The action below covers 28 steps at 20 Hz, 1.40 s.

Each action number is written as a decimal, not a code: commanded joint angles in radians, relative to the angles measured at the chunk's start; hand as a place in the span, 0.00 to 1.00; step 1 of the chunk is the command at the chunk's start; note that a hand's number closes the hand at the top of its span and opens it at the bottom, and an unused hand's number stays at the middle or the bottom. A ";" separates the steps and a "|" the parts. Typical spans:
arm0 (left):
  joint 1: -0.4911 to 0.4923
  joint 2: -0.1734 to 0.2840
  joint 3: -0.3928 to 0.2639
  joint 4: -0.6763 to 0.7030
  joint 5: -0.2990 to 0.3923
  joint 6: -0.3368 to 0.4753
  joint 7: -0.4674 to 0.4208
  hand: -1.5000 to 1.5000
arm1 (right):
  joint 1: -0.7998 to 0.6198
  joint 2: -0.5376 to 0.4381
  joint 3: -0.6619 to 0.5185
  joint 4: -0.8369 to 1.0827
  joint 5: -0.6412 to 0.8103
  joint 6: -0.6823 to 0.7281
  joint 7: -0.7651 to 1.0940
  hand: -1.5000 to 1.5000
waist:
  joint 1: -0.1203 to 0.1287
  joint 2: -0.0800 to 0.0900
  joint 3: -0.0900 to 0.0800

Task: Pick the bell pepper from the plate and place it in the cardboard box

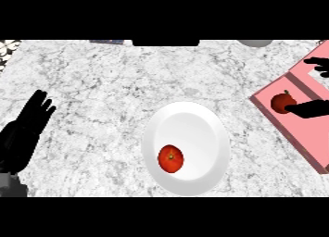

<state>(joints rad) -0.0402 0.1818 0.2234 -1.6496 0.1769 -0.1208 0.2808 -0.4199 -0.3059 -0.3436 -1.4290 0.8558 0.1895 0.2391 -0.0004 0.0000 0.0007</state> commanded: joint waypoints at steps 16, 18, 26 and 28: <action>-0.043 -0.009 0.006 0.023 -0.013 0.032 0.009 0.50 | 0.104 -0.140 -0.525 -0.118 -0.642 0.069 -0.020 0.00 | -0.014 -0.002 -0.001; -0.012 0.034 0.043 0.062 0.028 -0.045 -0.029 0.50 | 0.162 -0.135 -0.517 -0.060 -0.653 0.060 -0.104 0.00 | -0.005 0.000 -0.001; -0.036 -0.002 0.009 0.025 0.008 -0.001 0.011 0.50 | 0.218 -0.265 -0.526 0.092 -0.734 0.110 -0.222 0.00 | 0.000 0.000 -0.001; -0.049 0.039 0.042 -0.011 0.042 -0.013 0.071 0.50 | 0.222 -0.304 -0.543 0.076 -0.766 0.132 -0.189 0.00 | 0.000 0.000 -0.001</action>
